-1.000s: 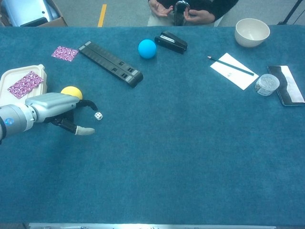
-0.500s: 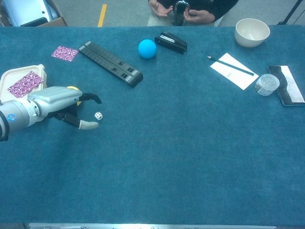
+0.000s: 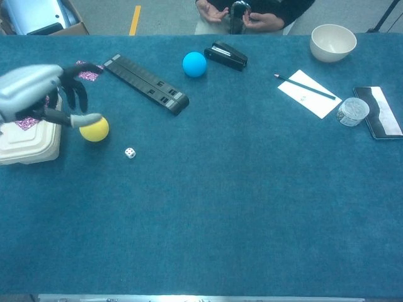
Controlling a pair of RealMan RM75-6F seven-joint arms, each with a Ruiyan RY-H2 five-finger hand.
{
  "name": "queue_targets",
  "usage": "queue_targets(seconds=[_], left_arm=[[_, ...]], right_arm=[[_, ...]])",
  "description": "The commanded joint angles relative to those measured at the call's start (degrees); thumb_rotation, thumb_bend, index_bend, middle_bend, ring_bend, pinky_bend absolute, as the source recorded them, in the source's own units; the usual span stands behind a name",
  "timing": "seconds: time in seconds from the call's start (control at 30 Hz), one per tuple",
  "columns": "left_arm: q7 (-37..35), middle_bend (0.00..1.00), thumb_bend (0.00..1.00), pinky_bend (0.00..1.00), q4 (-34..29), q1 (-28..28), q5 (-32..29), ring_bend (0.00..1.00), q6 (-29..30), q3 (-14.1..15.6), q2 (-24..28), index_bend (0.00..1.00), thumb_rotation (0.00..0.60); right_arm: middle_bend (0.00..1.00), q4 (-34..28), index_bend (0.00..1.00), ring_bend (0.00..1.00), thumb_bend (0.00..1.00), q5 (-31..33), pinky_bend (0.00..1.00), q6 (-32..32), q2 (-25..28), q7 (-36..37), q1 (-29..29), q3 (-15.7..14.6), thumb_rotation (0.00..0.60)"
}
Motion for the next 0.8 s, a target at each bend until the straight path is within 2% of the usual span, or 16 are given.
queue_targets(seconds=[0.03,0.2,0.33,0.53,0.8], left_arm=[[-6.51,0.40,0.18,0.47,3.99,6.29,6.92,0.34,8.62,-0.72,0.32,0.09,0.324],[-10.30,0.29,0.18,0.31,6.41,10.50,8.42,0.18,12.66,-0.89,1.66,0.09,0.325],[-11.65,0.22,0.18,0.20,7.60,13.38,8.33,0.13,14.33,-0.82,2.89,0.09,0.331],[-12.60,0.21,0.18,0.15,7.88,18.18,7.39,0.12,16.92,-0.42,4.32,0.10,0.338],[-13.10,0.21,0.18,0.15,7.79,23.97,8.66,0.12,20.84,0.20,4.75,0.10,0.348]], right_arm=[[0.21,0.03,0.25,0.06,0.29,0.05,0.06,-0.03,0.00,0.03,-0.02,-0.01,0.600],[0.21,-0.07,0.25,0.06,0.29,-0.22,0.06,-0.05,-0.12,-0.08,0.13,0.03,0.600],[0.21,-0.24,0.25,0.06,0.29,-0.68,0.06,0.39,-0.32,-0.24,0.29,0.28,0.600],[0.21,-0.37,0.25,0.06,0.29,-0.91,0.06,0.65,-0.55,-0.64,0.21,0.16,0.600],[0.21,-1.18,0.25,0.06,0.29,-1.31,0.06,0.69,-0.54,-1.46,0.39,0.13,0.600]])
